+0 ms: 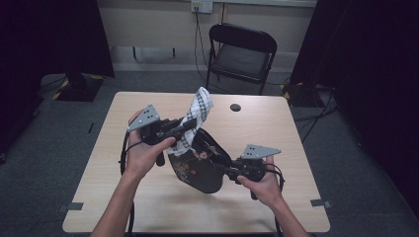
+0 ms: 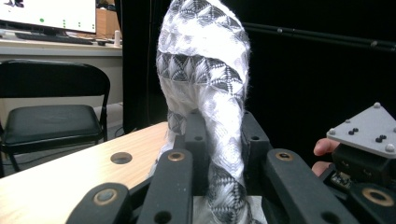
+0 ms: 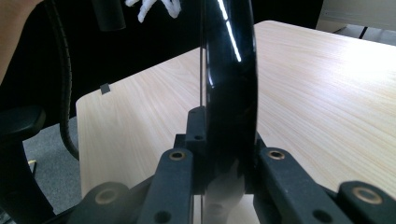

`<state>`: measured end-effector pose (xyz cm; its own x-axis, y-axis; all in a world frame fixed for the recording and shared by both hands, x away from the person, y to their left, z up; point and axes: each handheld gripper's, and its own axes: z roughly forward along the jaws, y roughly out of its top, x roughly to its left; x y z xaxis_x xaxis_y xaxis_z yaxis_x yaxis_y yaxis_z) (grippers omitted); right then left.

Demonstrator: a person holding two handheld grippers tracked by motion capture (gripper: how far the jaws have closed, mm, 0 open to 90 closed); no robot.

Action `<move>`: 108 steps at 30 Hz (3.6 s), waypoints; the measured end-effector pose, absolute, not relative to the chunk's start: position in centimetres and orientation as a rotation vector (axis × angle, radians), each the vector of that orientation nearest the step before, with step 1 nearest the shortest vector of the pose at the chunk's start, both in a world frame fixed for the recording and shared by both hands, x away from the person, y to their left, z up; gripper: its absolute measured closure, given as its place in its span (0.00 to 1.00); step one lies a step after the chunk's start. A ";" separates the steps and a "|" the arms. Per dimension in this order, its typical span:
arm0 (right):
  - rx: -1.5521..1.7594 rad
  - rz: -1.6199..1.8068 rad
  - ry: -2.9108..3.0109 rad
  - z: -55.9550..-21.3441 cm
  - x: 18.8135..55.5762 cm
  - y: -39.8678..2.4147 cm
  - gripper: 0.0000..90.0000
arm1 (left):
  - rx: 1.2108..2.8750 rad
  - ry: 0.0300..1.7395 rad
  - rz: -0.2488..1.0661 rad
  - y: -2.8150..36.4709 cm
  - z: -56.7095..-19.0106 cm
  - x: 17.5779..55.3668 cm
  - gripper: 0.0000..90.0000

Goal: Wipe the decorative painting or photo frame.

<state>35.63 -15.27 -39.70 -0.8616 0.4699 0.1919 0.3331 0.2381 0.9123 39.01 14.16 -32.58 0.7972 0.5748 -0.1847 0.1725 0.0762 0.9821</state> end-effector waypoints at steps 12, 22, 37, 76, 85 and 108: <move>0.776 1.698 2.373 -39.7 35.7 -15.2 0.90 | 1.489 0.765 0.339 16.3 -34.4 40.1 0.87; 0.776 1.703 2.373 -39.7 35.7 -15.2 0.90 | 1.557 0.839 0.349 17.9 -37.6 40.1 0.87; 0.785 1.697 2.382 -40.0 35.8 -15.2 0.90 | 1.549 0.848 0.326 18.2 -38.5 40.2 0.86; 0.779 1.682 2.377 -39.1 35.4 -15.2 0.89 | 1.486 0.819 0.279 18.2 -37.5 39.0 0.86; 0.776 1.682 2.376 -39.1 35.4 -15.3 0.89 | 1.596 0.845 0.376 18.7 -38.8 39.4 0.86; 0.771 1.679 2.375 -39.0 35.4 -15.3 0.90 | 1.649 0.844 0.437 18.6 -39.1 39.3 0.87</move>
<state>35.45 -15.32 -39.03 -0.8603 0.4767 0.1804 0.3292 0.2495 0.9107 39.27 18.60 -39.12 0.6691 0.7268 -0.1550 0.2927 -0.0661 0.9539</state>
